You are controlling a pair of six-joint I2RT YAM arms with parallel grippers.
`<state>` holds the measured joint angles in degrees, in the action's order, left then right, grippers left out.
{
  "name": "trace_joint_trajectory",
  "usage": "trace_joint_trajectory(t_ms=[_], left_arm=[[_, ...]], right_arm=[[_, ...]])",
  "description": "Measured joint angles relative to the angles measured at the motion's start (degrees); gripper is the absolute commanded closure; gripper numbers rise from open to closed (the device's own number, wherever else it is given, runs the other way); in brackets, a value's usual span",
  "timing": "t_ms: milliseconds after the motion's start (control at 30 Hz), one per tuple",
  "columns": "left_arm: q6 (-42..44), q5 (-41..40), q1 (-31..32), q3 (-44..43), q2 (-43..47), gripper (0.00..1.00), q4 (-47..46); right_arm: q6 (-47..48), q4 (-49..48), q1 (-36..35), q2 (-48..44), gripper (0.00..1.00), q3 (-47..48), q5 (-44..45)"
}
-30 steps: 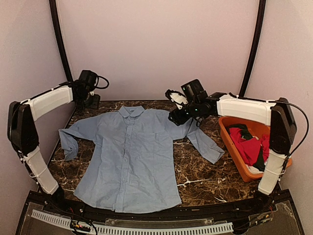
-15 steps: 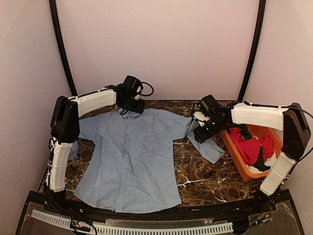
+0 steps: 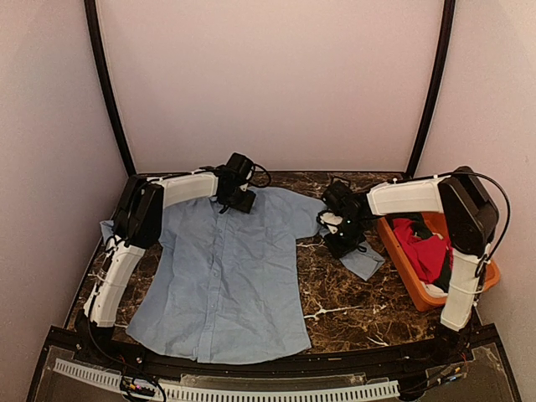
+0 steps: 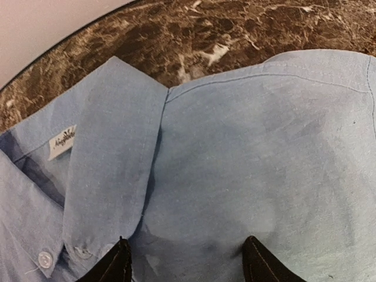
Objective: Pin the brooch onto the clothing
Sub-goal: Flatten out the crumpled clothing at the center of the board.
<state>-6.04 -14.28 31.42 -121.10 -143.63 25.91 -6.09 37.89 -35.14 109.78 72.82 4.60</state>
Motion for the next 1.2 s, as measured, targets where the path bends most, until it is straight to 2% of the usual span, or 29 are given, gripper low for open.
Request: trace_joint_trajectory(t_ms=[233, 467, 567, 867, 1200], left_arm=[[0.39, -6.91, -1.22, -4.87, -2.32, 0.36, 3.39], [-1.70, -7.69, -10.14, -4.87, -2.29, 0.37, 5.53], [-1.97, -7.78, -13.38, -4.87, -2.29, 0.36, 5.53], [-0.87, -8.31, -15.02, -4.87, -2.03, 0.30, 5.62], [1.73, -6.29, -14.40, -3.23, -0.11, 0.27, 5.60]], right_arm=[[-0.48, 7.32, -0.50, -1.88, 1.00, 0.46, -0.81], [-2.16, 15.85, -1.05, -14.75, 1.00, 0.11, 3.21], [-2.93, 18.34, -1.70, -16.85, 1.00, -0.13, 3.48], [-5.01, 24.15, -4.20, -16.52, 1.00, -0.94, 5.57], [-5.64, 25.14, -1.81, -9.42, 1.00, 7.87, 17.44]])
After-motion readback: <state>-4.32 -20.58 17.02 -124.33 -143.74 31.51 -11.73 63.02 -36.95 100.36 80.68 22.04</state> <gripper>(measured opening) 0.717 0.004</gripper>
